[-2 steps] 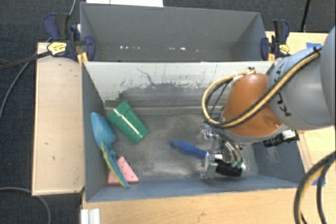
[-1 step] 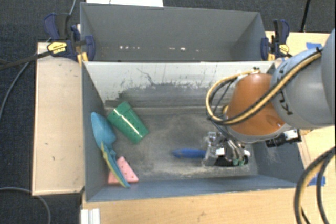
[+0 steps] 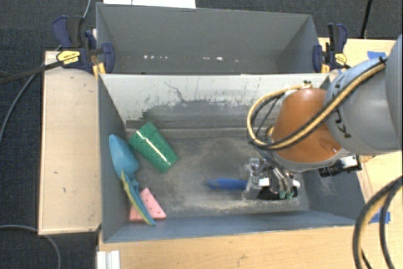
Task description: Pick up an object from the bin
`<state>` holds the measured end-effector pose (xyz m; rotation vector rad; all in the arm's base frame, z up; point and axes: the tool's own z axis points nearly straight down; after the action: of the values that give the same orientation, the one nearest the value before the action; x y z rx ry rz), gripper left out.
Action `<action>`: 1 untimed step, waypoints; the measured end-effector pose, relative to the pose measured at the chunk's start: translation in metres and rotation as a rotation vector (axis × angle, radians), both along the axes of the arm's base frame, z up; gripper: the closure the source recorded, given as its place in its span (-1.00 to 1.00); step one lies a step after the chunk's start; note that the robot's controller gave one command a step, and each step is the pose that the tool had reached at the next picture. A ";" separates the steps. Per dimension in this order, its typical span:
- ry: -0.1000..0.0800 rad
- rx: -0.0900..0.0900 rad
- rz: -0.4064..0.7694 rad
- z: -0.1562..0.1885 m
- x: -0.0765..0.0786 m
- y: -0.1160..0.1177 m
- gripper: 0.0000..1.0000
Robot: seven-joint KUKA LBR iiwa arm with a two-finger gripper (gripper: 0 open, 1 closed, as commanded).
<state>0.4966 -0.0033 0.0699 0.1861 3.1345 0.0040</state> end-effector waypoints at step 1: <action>0.000 0.000 -0.001 0.001 0.000 0.000 1.00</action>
Offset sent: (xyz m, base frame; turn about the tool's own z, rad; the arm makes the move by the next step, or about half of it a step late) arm 0.0003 0.0000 0.0669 0.0000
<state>0.4965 -0.0034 0.0706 0.1869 3.1340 0.0041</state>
